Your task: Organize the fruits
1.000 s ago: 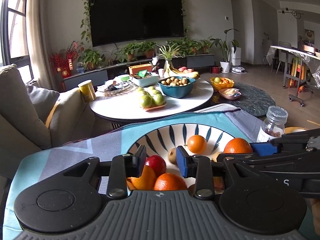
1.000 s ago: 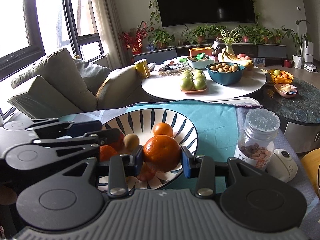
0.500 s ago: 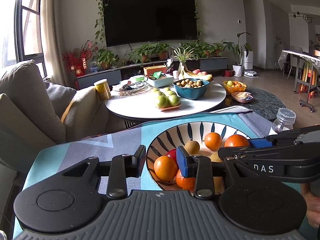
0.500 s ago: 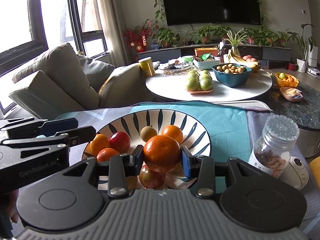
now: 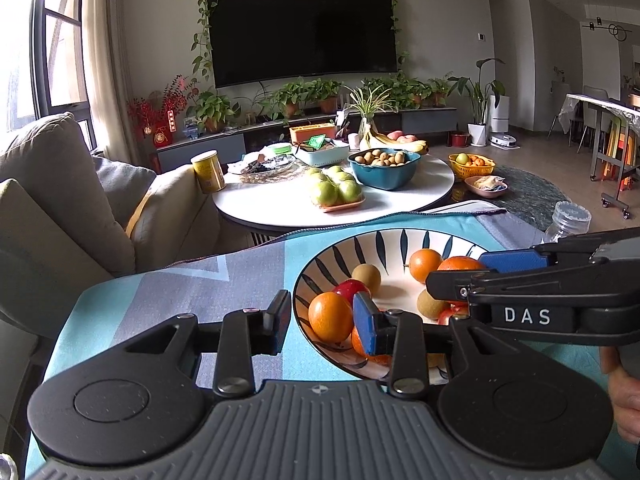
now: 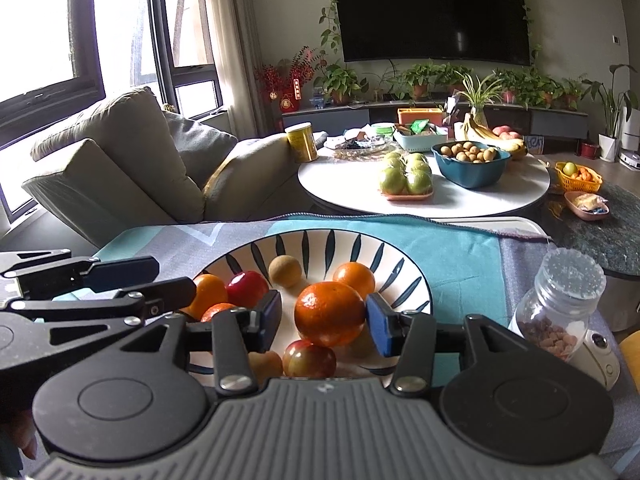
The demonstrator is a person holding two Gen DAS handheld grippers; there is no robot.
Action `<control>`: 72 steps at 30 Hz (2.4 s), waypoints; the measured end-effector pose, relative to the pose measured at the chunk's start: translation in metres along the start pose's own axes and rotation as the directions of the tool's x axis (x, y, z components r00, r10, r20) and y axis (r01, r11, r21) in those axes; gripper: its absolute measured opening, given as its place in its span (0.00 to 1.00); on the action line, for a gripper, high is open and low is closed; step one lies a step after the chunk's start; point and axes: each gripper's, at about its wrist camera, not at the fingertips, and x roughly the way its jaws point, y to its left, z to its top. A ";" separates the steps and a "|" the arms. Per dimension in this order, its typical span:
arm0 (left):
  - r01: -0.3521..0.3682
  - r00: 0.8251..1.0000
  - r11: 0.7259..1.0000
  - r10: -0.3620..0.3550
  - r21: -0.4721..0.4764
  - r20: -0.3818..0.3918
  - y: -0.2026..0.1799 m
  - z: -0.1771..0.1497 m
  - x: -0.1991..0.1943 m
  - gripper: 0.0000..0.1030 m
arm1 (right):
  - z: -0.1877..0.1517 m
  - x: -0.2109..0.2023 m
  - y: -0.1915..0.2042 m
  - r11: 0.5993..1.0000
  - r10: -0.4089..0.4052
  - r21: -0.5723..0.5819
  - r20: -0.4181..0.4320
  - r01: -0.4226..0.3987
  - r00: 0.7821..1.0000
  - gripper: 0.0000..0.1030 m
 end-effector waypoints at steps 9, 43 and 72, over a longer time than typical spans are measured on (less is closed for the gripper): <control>-0.015 1.000 1.000 0.015 -0.001 0.005 -0.001 -0.005 -0.018 0.32 | 0.000 -0.014 0.005 1.000 0.013 0.014 0.010 -0.014 1.000 0.76; -0.095 0.993 0.995 0.097 -0.027 0.060 -0.028 -0.035 -0.129 0.32 | -0.040 -0.109 0.021 0.998 0.006 0.060 0.054 -0.010 0.999 0.76; -0.154 0.987 0.988 0.155 -0.023 0.041 -0.041 -0.045 -0.153 0.32 | -0.052 -0.135 0.035 0.998 0.016 0.052 0.083 -0.021 0.996 0.76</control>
